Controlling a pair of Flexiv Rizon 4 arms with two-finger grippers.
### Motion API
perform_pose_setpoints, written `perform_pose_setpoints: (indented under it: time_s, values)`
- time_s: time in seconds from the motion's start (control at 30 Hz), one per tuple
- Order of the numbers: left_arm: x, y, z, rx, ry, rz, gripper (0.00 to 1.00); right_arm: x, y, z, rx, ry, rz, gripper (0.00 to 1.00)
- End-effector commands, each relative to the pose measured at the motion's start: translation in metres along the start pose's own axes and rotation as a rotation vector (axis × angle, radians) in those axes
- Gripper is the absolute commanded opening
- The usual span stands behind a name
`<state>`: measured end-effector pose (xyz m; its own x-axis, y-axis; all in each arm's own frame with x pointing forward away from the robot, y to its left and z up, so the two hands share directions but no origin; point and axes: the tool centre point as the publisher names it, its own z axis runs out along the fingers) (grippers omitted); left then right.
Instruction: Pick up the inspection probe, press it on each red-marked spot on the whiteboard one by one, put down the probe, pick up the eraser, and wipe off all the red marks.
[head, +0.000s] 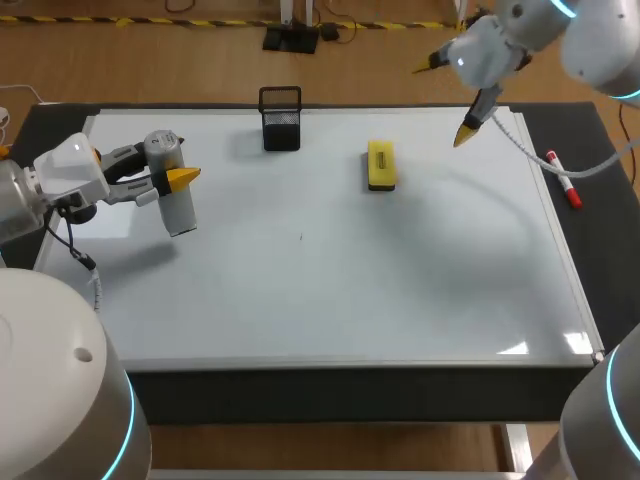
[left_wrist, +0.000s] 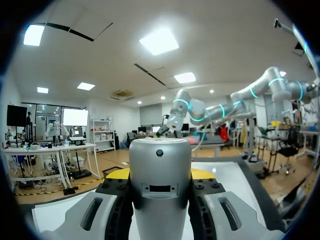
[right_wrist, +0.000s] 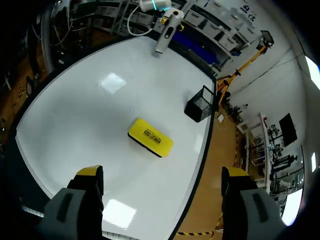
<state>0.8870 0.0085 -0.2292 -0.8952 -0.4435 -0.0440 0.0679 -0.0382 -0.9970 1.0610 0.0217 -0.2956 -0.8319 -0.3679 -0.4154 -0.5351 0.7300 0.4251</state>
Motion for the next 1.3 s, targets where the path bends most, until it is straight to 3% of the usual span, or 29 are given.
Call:
perform_pose_setpoints:
  time_s: [0.03,0.23,0.77,0.93,1.1,1.3]
  values:
    - [0.0,-0.001,0.0,0.0,0.0,0.001,0.0,0.012,0.005,-0.028,0.001,-0.113,0.006,1.0]
    - [0.0,-0.001,0.0,0.0,0.0,0.001,0.0,0.007,0.012,-0.051,-0.02,-0.164,0.006,1.0]
    - [0.0,0.0,0.002,-0.016,0.019,-0.006,0.0,0.007,0.012,-0.051,-0.02,-0.164,0.006,1.0]
    - [-0.015,-0.007,0.016,-0.03,0.077,-0.008,0.0,0.007,0.012,-0.051,-0.02,-0.164,0.006,1.0]
    - [-0.042,-0.016,0.038,-0.02,0.209,-0.014,0.0,0.007,0.012,-0.051,-0.02,-0.164,0.006,1.0]
    - [-0.078,-0.028,0.069,-0.017,0.284,0.001,0.0,0.007,0.012,-0.051,-0.02,-0.164,0.006,1.0]
